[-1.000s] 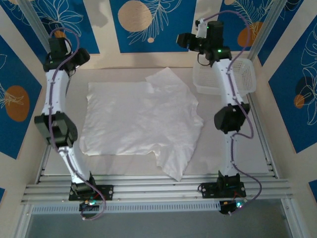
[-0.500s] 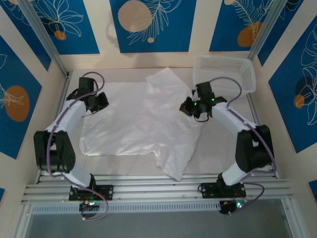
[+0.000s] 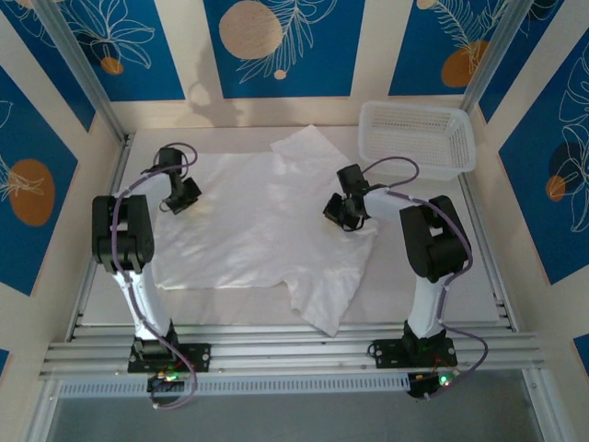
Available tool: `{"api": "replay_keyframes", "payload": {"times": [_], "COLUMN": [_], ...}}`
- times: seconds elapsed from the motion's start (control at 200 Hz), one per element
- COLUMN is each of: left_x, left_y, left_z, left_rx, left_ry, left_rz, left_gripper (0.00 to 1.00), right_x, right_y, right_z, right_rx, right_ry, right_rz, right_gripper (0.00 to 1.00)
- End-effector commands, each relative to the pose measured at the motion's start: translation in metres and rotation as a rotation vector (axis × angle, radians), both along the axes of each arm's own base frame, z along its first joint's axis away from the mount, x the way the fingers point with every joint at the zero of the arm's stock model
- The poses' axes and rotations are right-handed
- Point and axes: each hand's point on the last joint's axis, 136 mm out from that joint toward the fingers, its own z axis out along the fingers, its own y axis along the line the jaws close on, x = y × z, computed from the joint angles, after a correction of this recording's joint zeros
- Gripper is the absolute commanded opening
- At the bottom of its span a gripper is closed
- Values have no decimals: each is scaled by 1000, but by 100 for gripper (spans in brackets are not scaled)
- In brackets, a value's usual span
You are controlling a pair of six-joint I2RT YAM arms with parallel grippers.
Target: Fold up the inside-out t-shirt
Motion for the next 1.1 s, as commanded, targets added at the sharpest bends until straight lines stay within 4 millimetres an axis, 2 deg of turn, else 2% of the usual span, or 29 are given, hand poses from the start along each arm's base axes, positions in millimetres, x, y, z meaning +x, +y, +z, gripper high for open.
{"api": "replay_keyframes", "payload": {"times": [0.0,0.18,0.28,0.34,0.375,0.465,0.52,0.57,0.625,0.655,0.665,0.675,0.685,0.69,0.705,0.71,0.725,0.735,0.745,0.755,0.76,0.775,0.78,0.795,0.8,0.835,0.96,1.0,1.095], "left_x": [24,48,58,63,63,58,48,31,8,-6,-10,-15,-19,-22,-29,-32,-39,-44,-48,-53,-56,-63,-65,-72,-74,-90,-131,-140,-156], "left_y": [16,26,28,26,24,14,9,7,6,5,5,5,5,5,5,5,6,6,6,6,7,7,7,8,8,11,14,13,13], "left_z": [-1,-5,3,20,34,84,118,141,160,166,177,171,180,172,181,174,183,176,184,177,185,178,185,179,185,184,174,168,152], "left_rx": [-4,-14,-39,-62,-70,-111,-125,-124,-113,-104,-100,-99,-92,-91,-85,-84,-75,-73,-68,-63,-59,-53,-49,-38,-34,-8,42,52,62], "left_ry": [-29,-54,-79,-117,-148,-266,-340,-380,-405,-409,-430,-413,-432,-413,-430,-411,-429,-412,-430,-412,-431,-414,-430,-411,-428,-421,-399,-380,-323], "left_rz": [53,72,74,63,53,22,4,-1,-3,-6,-9,-7,-9,-7,-8,-8,-5,-4,-6,-4,-5,-5,-7,-2,-2,5,0,-11,-25], "left_gripper": [0,0,0,0,4,24,35,42,47,48,48,49,49,49,49,49,49,50,50,50,50,50,50,50,51,52,60,64,65], "right_x": [24,49,61,63,63,55,42,25,3,-12,-16,-22,-26,-29,-37,-39,-47,-53,-57,-63,-66,-73,-76,-84,-85,-102,-147,-156,-167], "right_y": [-3,-1,4,8,10,13,10,3,-10,-18,-22,-25,-29,-31,-36,-39,-45,-48,-52,-55,-56,-61,-62,-65,-66,-72,-73,-72,-67], "right_z": [1,-5,4,22,37,79,103,117,121,119,117,115,114,113,110,108,104,101,99,96,95,90,89,84,84,73,40,32,17], "right_rx": [-21,-1,32,45,52,68,69,58,34,21,15,9,2,-1,-5,-13,-20,-23,-27,-29,-30,-31,-31,-30,-28,-22,14,19,25], "right_ry": [-13,-3,-9,-26,-49,-129,-174,-201,-216,-214,-211,-207,-204,-201,-192,-191,-181,-173,-170,-163,-160,-149,-146,-134,-133,-108,-14,16,65], "right_rz": [-10,5,27,53,68,101,113,107,75,51,41,32,19,14,-5,-10,-29,-40,-52,-61,-66,-82,-86,-99,-104,-124,-113,-103,-76], "right_gripper": [0,0,0,0,0,0,0,0,4,6,6,7,8,8,8,8,9,9,9,10,10,11,11,13,13,17,23,24,25]}}
